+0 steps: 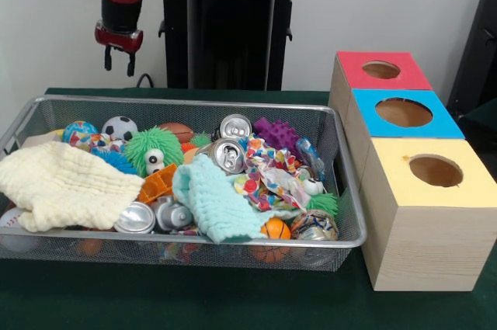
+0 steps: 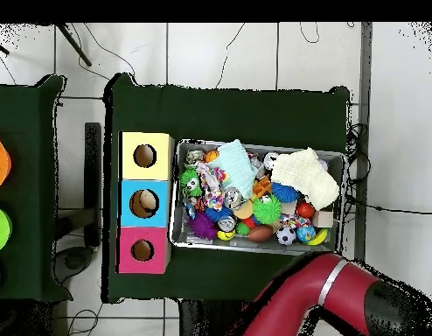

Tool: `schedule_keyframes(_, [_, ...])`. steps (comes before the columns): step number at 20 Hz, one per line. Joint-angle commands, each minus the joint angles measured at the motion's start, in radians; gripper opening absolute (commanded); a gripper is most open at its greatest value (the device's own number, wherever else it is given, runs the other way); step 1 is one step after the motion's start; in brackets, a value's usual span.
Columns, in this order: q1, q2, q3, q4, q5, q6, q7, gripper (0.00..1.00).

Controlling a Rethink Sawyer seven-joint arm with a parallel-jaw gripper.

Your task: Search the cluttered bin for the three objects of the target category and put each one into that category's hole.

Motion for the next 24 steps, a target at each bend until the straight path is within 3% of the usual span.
schedule_keyframes(1, [-0.079,-0.096,0.088,-0.019,-0.22,0.094,0.185,1.0])
schedule_keyframes(7, [-0.111,-0.106,0.11,-0.041,-0.254,0.149,0.19,1.0])
schedule_keyframes(16, [-0.2,-0.084,0.129,-0.037,-0.217,0.157,0.09,1.0])
schedule_keyframes(24, [-0.247,-0.069,0.143,-0.078,-0.239,0.186,0.082,1.0])
